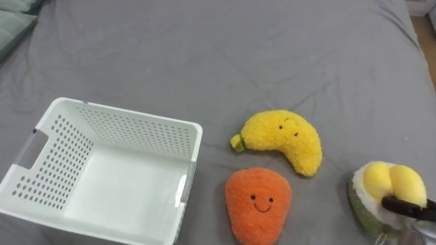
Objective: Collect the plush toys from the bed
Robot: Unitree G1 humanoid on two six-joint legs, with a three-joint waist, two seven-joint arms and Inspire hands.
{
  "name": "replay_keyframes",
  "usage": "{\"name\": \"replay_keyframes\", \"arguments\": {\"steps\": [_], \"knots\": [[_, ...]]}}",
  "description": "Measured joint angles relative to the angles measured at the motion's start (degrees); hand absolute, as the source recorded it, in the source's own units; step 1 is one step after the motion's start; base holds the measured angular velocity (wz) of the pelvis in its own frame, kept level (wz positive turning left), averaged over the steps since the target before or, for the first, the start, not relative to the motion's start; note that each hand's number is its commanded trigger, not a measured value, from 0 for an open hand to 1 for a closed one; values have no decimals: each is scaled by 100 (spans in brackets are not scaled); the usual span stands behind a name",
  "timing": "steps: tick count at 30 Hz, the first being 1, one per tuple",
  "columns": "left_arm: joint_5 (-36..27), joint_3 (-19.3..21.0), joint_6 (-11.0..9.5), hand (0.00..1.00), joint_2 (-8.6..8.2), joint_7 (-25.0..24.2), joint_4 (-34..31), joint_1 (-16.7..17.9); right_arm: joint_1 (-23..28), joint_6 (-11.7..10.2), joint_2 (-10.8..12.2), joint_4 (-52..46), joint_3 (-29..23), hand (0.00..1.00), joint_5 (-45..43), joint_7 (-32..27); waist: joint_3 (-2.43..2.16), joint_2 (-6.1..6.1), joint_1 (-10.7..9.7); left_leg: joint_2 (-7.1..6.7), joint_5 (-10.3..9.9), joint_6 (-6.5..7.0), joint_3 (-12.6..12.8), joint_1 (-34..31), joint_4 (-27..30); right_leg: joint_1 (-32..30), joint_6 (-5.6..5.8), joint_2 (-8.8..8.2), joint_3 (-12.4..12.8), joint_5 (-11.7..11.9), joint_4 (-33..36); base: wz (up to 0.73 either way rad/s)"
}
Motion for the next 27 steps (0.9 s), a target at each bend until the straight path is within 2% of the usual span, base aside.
{"name": "replay_keyframes", "arguments": {"steps": [8, 12, 17, 21, 27], "knots": [[-272, -59, -147, 0, 6, -41, 2, -52, -103, -24, -1, 32, 124, 100, -148, 127, 2, -60, 7, -4, 6, 1, 13, 6, -29, -20, -1, -2, 17, 0, 1, 0], [-485, -48, -207, 0, 25, -34, -20, -50, -93, -25, -1, 12, 173, 100, -213, 180, 11, -160, 37, -8, 41, -2, 38, 32, -99, -44, -1, -9, 45, 0, -6, -2], [-502, 11, -280, 0, 33, 7, -7, -42, -65, -25, -1, -84, 173, 100, -481, 256, -5, -253, 96, -5, 42, -3, 68, 77, -109, -5, -1, -9, 72, 0, -7, -3], [-596, 10, -372, 0, 32, 92, 21, -38, 143, -22, 5, -637, 175, 100, -818, 293, -8, -252, 128, -5, 42, -2, 87, 199, -151, 95, 0, -5, 100, 1, -8, -2], [-599, 12, -367, 0, 16, 95, 96, -38, 390, -21, 25, -1655, 342, 100, -1065, 443, -22, -219, 127, 2, 43, -2, 144, 395, -214, 240, 0, -4, 143, 1, -11, -5]]}}
